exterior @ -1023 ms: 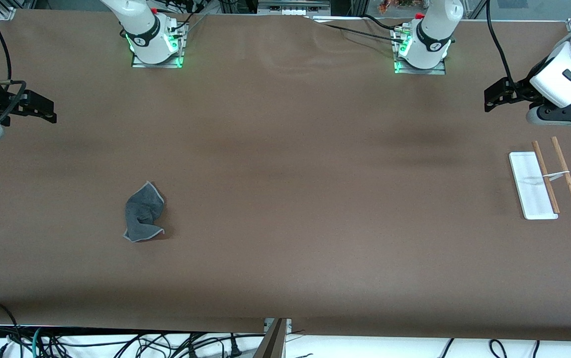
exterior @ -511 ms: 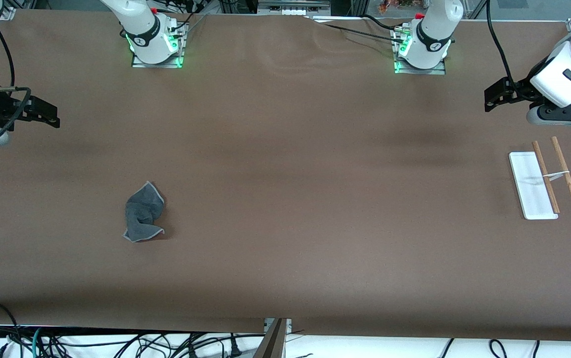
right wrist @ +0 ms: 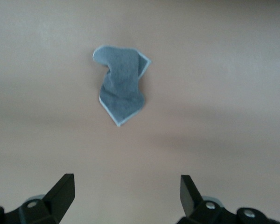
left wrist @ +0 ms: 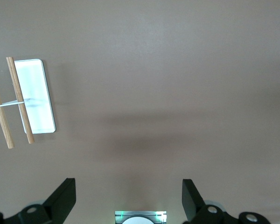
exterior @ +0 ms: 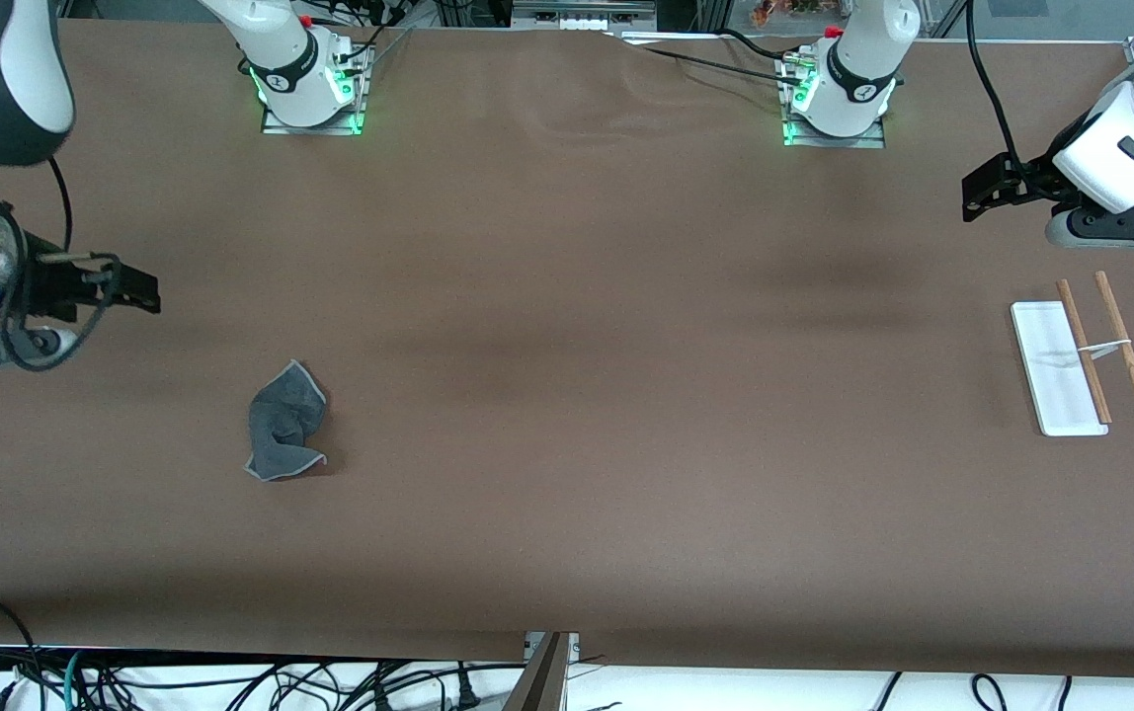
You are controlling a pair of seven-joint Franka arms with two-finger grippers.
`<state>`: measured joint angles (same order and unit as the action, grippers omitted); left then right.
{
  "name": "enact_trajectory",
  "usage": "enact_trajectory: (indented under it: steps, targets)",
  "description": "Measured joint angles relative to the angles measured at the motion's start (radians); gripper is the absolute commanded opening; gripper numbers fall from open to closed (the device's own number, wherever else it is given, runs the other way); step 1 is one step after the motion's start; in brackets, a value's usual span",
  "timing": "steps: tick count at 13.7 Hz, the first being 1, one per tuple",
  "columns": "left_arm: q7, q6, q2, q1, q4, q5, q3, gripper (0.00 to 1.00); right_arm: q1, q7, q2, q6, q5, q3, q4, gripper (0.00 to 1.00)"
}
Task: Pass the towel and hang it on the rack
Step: 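Reach the right gripper down over the grey towel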
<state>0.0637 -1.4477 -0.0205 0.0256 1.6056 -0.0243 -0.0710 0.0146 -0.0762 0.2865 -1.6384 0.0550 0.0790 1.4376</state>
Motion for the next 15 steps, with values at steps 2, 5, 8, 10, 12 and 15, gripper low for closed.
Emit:
enact_trajectory:
  steps: [2,5,8,10,12,15]
  targets:
    - [0.0,0.0,0.0,0.0,0.0,0.0,-0.001,1.0,-0.012,0.0,0.054,-0.097,0.0,0.0,0.001,1.0]
    - [0.0,0.001,0.0,0.0,-0.001,0.0,-0.001,1.0,-0.028,0.015,0.16,-0.217,0.0,0.0,0.004,1.0]
    - [0.0,0.001,0.0,0.0,-0.001,0.0,-0.001,1.0,-0.036,0.053,0.285,-0.378,0.0,0.0,0.005,1.0]
    - [0.0,0.002,0.0,0.0,-0.001,0.0,-0.002,1.0,-0.041,0.06,0.345,-0.495,0.0,0.0,0.004,1.0]
    - [0.0,0.002,0.0,0.0,-0.001,0.0,-0.002,1.0,-0.042,0.06,0.387,-0.609,0.0,0.0,0.003,1.0]
    - [0.0,0.002,0.0,0.0,-0.001,0.0,-0.003,1.0,-0.045,0.06,0.434,-0.694,0.0,0.0,0.002,1.0]
